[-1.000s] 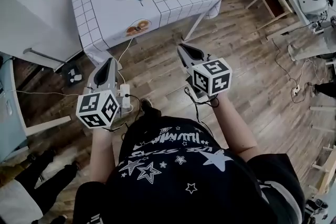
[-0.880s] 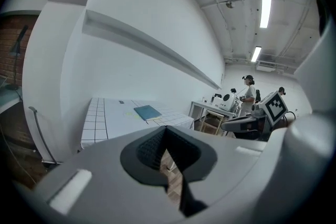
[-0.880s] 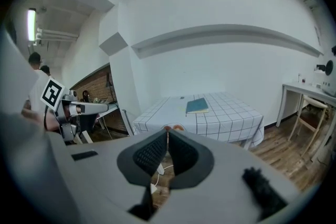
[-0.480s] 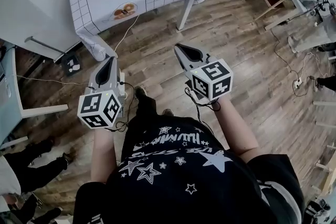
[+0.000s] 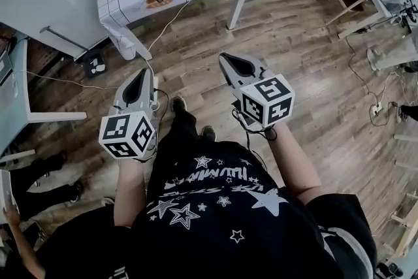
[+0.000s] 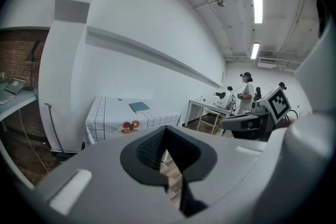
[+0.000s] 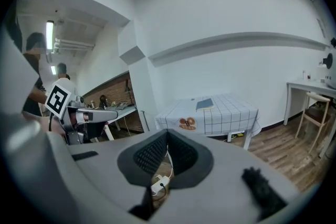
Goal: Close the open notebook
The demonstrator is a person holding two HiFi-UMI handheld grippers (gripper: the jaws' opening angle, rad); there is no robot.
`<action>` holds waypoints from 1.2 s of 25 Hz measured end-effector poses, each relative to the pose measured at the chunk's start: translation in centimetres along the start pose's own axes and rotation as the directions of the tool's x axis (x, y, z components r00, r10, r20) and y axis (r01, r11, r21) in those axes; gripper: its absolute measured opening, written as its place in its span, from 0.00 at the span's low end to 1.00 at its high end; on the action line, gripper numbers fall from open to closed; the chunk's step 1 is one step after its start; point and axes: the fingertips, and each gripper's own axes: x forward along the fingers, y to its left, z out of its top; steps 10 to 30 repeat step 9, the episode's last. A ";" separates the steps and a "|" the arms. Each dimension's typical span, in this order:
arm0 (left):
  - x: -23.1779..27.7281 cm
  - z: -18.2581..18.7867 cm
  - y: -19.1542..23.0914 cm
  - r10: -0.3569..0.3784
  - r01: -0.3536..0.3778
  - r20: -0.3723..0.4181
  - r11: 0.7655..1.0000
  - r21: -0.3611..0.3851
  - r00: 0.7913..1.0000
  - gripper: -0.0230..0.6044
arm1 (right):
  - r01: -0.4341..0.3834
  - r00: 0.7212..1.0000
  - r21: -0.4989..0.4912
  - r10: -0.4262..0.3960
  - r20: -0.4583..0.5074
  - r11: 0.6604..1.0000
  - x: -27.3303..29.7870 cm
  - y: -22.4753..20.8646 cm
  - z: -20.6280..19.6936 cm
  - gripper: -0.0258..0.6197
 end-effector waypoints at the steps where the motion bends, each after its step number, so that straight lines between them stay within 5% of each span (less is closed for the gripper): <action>1: -0.2 0.0 -0.2 0.003 -0.003 0.002 1.000 0.001 1.000 0.05 | -0.006 1.000 -0.004 0.006 0.003 1.000 -0.1 0.2 0.0 0.06; 30: -0.4 -0.2 -1.3 0.006 -0.006 -0.019 1.000 0.013 1.000 0.05 | -0.009 1.000 -0.024 0.009 -0.011 1.000 -0.6 0.1 -0.4 0.06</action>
